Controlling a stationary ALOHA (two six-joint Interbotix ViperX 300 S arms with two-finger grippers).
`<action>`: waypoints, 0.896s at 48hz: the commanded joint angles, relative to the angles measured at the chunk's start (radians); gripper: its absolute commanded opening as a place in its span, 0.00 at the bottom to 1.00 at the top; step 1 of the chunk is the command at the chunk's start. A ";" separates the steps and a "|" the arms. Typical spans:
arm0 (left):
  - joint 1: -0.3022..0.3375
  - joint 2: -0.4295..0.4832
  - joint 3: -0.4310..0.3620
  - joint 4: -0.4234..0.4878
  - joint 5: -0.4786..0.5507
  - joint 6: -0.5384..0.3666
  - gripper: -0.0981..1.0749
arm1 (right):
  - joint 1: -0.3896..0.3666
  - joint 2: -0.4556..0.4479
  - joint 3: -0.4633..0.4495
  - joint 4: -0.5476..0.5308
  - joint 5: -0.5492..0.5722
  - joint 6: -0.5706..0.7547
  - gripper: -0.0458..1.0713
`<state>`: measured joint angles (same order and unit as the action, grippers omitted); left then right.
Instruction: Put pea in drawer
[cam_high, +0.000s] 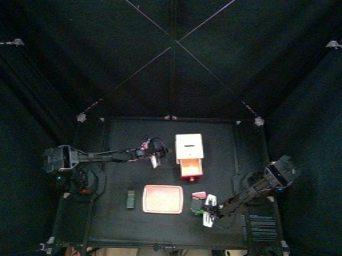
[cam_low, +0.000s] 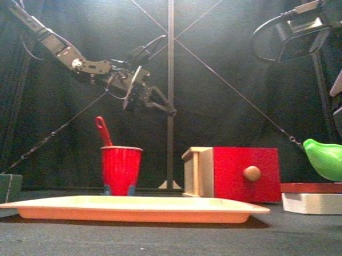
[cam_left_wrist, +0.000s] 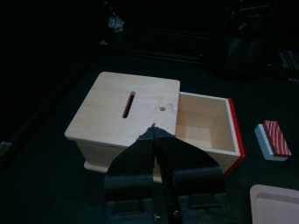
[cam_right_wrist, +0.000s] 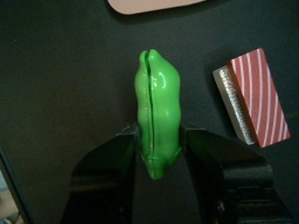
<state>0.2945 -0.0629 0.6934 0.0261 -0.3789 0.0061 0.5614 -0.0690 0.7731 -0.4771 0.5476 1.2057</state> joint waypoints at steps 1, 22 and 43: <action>0.000 -0.005 -0.011 -0.002 -0.006 0.000 0.40 | -0.006 -0.038 -0.018 -0.002 0.000 0.002 0.68; 0.003 -0.005 -0.011 -0.002 -0.005 0.000 0.40 | -0.115 -0.143 -0.026 -0.048 -0.006 0.020 0.68; -0.003 -0.017 -0.009 -0.002 -0.003 0.000 0.40 | -0.242 -0.224 -0.043 -0.103 -0.014 0.018 0.68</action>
<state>0.2945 -0.0644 0.6934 0.0261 -0.3789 0.0061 0.3313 -0.2485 0.7547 -0.5599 0.5354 1.2257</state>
